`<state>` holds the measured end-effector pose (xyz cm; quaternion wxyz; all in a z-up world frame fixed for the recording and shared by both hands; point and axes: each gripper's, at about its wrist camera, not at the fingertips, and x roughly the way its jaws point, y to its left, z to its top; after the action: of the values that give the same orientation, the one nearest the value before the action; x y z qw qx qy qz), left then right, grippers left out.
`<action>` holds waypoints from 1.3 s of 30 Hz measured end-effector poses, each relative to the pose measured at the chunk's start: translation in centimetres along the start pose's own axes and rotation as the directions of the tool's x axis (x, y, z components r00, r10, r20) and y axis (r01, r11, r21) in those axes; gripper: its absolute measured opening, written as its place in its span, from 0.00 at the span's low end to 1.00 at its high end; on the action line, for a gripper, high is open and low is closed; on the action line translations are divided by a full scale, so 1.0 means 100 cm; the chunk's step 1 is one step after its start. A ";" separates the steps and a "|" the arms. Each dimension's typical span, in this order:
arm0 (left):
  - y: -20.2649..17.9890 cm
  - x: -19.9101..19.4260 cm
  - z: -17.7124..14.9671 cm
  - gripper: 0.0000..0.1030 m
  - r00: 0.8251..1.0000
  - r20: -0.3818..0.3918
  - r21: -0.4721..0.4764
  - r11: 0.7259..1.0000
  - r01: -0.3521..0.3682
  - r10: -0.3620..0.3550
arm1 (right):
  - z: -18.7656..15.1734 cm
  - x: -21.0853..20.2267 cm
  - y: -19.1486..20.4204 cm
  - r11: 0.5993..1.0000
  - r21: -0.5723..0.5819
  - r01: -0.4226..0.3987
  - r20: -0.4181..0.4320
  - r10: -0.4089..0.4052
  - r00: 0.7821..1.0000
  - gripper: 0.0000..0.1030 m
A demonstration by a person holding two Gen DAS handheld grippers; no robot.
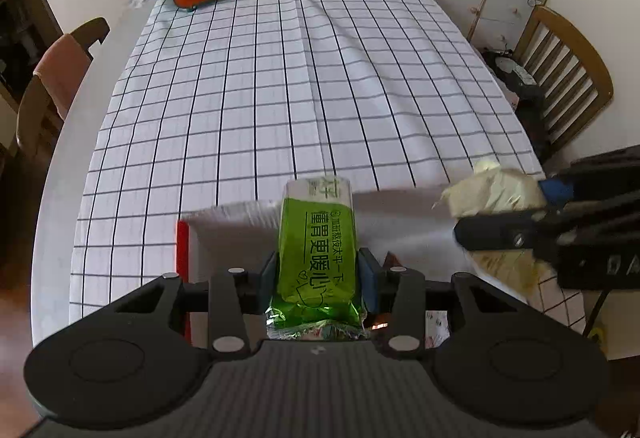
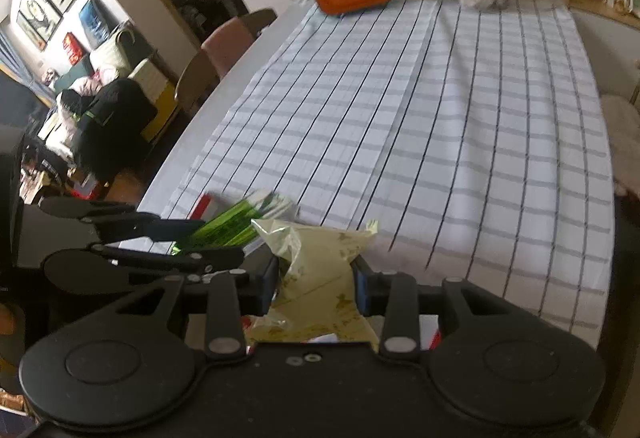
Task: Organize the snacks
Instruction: 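Carry the green bar with the left tool while the right tool carries the cream packet into the box, then open both tools to drop the green bar and cream packet into the box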
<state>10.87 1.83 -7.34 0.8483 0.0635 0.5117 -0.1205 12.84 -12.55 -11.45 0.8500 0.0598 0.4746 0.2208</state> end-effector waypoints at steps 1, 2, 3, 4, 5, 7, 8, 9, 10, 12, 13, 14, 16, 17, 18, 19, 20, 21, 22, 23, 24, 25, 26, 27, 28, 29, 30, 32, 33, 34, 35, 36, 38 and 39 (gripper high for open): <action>-0.001 0.001 -0.003 0.40 1.000 -0.002 -0.003 1.000 0.000 0.000 | -0.004 0.003 0.002 1.000 -0.003 -0.002 -0.010 0.002 1.000 0.36; -0.002 0.003 -0.007 0.40 1.000 -0.009 -0.008 1.000 0.004 -0.004 | -0.009 0.007 0.005 1.000 0.000 -0.006 -0.020 0.006 1.000 0.36; -0.002 0.004 -0.010 0.40 1.000 -0.014 -0.018 1.000 0.007 -0.008 | -0.012 0.011 0.006 1.000 0.003 -0.011 -0.031 0.011 0.999 0.36; -0.002 0.005 -0.013 0.40 1.000 -0.018 -0.028 1.000 0.010 -0.010 | -0.016 0.015 0.006 1.000 0.006 -0.012 -0.038 0.013 0.999 0.35; -0.002 0.006 -0.017 0.40 1.000 -0.021 -0.030 0.999 0.012 -0.012 | -0.020 0.018 0.007 1.000 0.011 -0.011 -0.045 0.011 0.999 0.35; -0.004 0.009 -0.026 0.40 1.000 -0.027 -0.029 1.000 0.005 -0.006 | -0.027 0.025 0.006 1.000 0.019 -0.009 -0.061 0.010 0.998 0.35; -0.005 0.011 -0.029 0.40 0.999 -0.034 -0.029 1.000 0.000 -0.001 | -0.032 0.028 0.006 1.000 0.020 -0.007 -0.070 0.008 0.998 0.35; -0.005 0.014 -0.032 0.40 0.999 -0.041 -0.029 1.000 -0.003 0.002 | -0.036 0.031 0.007 1.000 0.020 -0.004 -0.078 0.005 0.997 0.35; -0.006 0.017 -0.035 0.40 0.999 -0.047 -0.033 0.999 -0.009 0.007 | -0.039 0.034 0.007 1.000 0.019 0.001 -0.085 0.001 0.996 0.35; -0.005 0.021 -0.040 0.40 0.998 -0.056 -0.039 0.999 -0.019 0.017 | -0.044 0.039 0.006 1.000 0.016 0.012 -0.092 -0.011 0.996 0.35; -0.005 0.023 -0.042 0.40 0.998 -0.060 -0.043 0.999 -0.022 0.019 | -0.045 0.041 0.006 1.000 0.016 0.017 -0.096 -0.016 0.995 0.35; -0.005 0.024 -0.044 0.40 0.998 -0.062 -0.047 0.999 -0.022 0.019 | -0.047 0.044 0.006 1.000 0.018 0.021 -0.101 -0.019 0.995 0.35; -0.007 0.024 -0.047 0.40 0.998 -0.059 -0.041 0.999 -0.026 0.023 | -0.051 0.048 0.006 0.999 0.015 0.029 -0.105 -0.027 0.994 0.35; -0.008 0.025 -0.048 0.40 0.998 -0.061 -0.032 0.999 -0.034 0.032 | -0.053 0.049 0.008 0.999 0.011 0.031 -0.107 -0.030 0.994 0.35; -0.009 0.027 -0.048 0.40 0.997 -0.069 -0.029 0.999 -0.036 0.034 | -0.055 0.050 0.008 0.999 0.012 0.034 -0.109 -0.032 0.994 0.35; -0.009 0.029 -0.049 0.40 0.996 -0.082 -0.035 0.999 -0.031 0.028 | -0.056 0.051 0.008 0.999 0.012 0.038 -0.112 -0.037 0.993 0.35; -0.008 0.031 -0.049 0.40 0.995 -0.094 -0.037 0.999 -0.028 0.024 | -0.058 0.052 0.007 0.999 0.013 0.040 -0.113 -0.038 0.993 0.35; -0.008 0.033 -0.050 0.40 0.994 -0.104 -0.038 0.999 -0.027 0.023 | -0.060 0.052 0.007 0.999 0.016 0.041 -0.115 -0.039 0.993 0.35; -0.008 0.035 -0.051 0.40 0.993 -0.112 -0.040 0.999 -0.029 0.025 | -0.061 0.053 0.007 0.999 0.018 0.044 -0.118 -0.041 0.992 0.36; -0.008 0.037 -0.052 0.40 0.993 -0.118 -0.037 0.999 -0.034 0.029 | -0.063 0.054 0.006 0.999 0.018 0.047 -0.121 -0.045 0.992 0.36; -0.009 0.039 -0.052 0.40 0.992 -0.123 -0.035 0.999 -0.036 0.031 | -0.065 0.055 0.006 0.999 0.018 0.050 -0.124 -0.047 0.991 0.36; -0.009 0.041 -0.053 0.40 0.991 -0.131 -0.037 0.999 -0.037 0.032 | -0.065 0.057 0.005 0.999 0.018 0.051 -0.127 -0.048 0.991 0.36; -0.008 0.043 -0.054 0.40 0.990 -0.139 -0.041 0.998 -0.039 0.033 | -0.066 0.059 0.003 0.998 0.021 0.052 -0.128 -0.049 0.991 0.36; -0.008 0.044 -0.054 0.40 0.989 -0.144 -0.042 0.998 -0.041 0.034 | -0.067 0.059 0.003 0.998 0.025 0.050 -0.127 -0.047 0.991 0.36; -0.008 0.046 -0.054 0.40 0.988 -0.148 -0.043 0.998 -0.043 0.036 | -0.068 0.059 0.002 0.998 0.028 0.049 -0.125 -0.045 0.991 0.36; -0.008 0.047 -0.055 0.40 0.988 -0.152 -0.044 0.998 -0.048 0.041 | -0.068 0.060 0.002 0.998 0.028 0.049 -0.122 -0.046 0.991 0.36; -0.008 0.048 -0.055 0.40 0.987 -0.156 -0.043 0.998 -0.053 0.046 | -0.068 0.059 0.003 0.998 0.026 0.049 -0.119 -0.046 0.992 0.37; -0.009 0.048 -0.056 0.40 0.986 -0.156 -0.042 0.997 -0.067 0.060 | -0.068 0.060 0.004 0.999 0.020 0.050 -0.117 -0.047 0.992 0.37; -0.010 0.048 -0.056 0.40 0.986 -0.156 -0.040 0.997 -0.072 0.065 | -0.069 0.059 0.004 0.998 0.019 0.051 -0.116 -0.049 0.992 0.38; -0.011 0.047 -0.056 0.40 0.986 -0.154 -0.039 0.996 -0.077 0.070 | -0.070 0.059 0.004 0.999 0.015 0.050 -0.114 -0.048 0.992 0.38; -0.011 0.046 -0.057 0.40 0.985 -0.151 -0.042 0.996 -0.084 0.077 | -0.070 0.059 0.005 0.999 0.007 0.047 -0.114 -0.046 0.992 0.39; -0.011 0.045 -0.057 0.40 0.985 -0.150 -0.045 0.995 -0.091 0.083 | -0.070 0.058 0.007 0.999 0.001 0.047 -0.112 -0.047 0.993 0.39; -0.011 0.040 -0.058 0.40 0.985 -0.144 -0.056 0.993 -0.104 0.095 | -0.071 0.056 0.007 0.999 -0.001 0.043 -0.108 -0.042 0.993 0.42; -0.011 0.038 -0.059 0.40 0.985 -0.139 -0.064 0.992 -0.110 0.101 | -0.071 0.055 0.007 0.999 -0.001 0.038 -0.105 -0.037 0.994 0.43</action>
<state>7.24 1.60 -13.40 0.8185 0.0684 0.5680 -0.0525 9.13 -10.30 -19.37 0.8279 0.0398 0.5196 0.2073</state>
